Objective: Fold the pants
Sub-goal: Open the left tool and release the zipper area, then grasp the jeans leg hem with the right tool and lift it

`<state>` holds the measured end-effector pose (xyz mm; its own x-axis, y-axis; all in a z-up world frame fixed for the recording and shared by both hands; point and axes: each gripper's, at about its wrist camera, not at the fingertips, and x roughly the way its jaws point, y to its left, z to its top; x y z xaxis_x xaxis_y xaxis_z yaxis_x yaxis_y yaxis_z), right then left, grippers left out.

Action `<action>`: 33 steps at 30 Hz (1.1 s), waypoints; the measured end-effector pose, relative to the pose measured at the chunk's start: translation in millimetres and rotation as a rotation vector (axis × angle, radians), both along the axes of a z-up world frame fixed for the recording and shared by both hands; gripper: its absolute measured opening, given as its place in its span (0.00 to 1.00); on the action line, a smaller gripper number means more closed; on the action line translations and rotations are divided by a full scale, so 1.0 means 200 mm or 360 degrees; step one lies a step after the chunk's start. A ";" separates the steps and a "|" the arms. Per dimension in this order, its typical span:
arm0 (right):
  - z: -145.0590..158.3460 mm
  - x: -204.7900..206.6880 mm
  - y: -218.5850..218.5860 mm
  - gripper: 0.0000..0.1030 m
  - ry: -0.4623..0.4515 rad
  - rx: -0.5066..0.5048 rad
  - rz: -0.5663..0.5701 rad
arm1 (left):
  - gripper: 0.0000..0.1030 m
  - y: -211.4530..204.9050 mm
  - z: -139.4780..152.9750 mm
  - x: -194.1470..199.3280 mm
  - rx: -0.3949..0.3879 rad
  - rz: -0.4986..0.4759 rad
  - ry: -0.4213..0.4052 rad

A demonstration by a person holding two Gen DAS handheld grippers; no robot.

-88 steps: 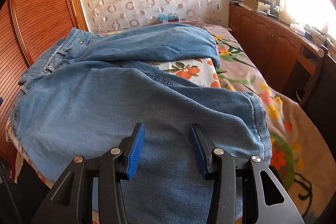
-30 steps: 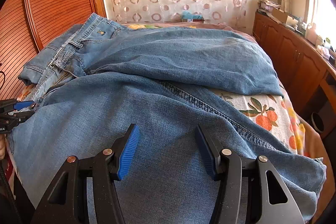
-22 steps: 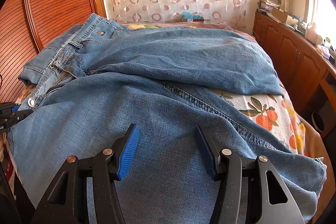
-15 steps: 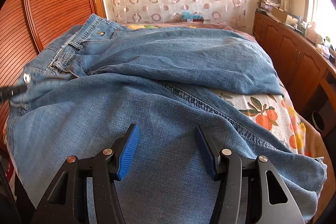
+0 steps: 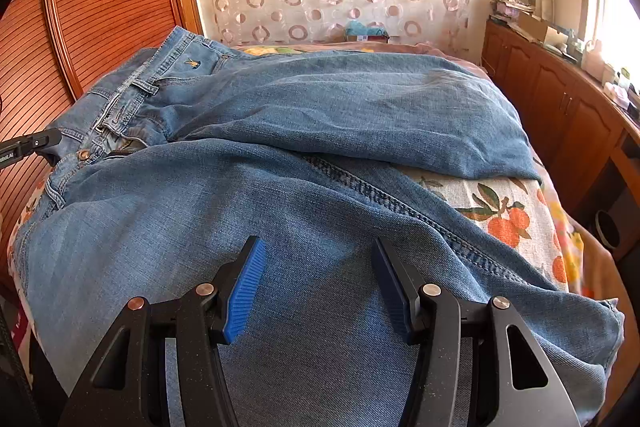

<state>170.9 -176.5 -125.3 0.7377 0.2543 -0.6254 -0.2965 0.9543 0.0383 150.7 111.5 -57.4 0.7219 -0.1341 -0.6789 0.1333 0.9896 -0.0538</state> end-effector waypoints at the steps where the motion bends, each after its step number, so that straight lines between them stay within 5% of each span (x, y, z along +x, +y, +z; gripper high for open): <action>1: 0.00 0.00 0.00 0.56 0.0000 0.0001 -0.0001 | 0.26 -0.02 0.00 -0.01 0.0000 -0.0017 -0.0002; 10: 0.00 0.00 0.01 0.56 0.0009 -0.0002 -0.0002 | 0.75 -0.23 0.05 -0.03 -0.0050 -0.0214 -0.0085; 19: 0.00 0.01 0.00 0.56 0.0005 0.0005 -0.0006 | 0.75 -0.47 -0.04 0.01 -0.0032 -0.0354 -0.0061; 33: 0.08 -0.07 -0.10 0.56 -0.0045 -0.0013 -0.0066 | 0.75 -0.46 -0.14 0.00 -0.0005 -0.0297 -0.0068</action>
<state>157.0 -197.5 -109.4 0.7650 0.2182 -0.6059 -0.2576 0.9660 0.0226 150.1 19.5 -85.2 0.7126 -0.2706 -0.6473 0.3167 0.9473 -0.0473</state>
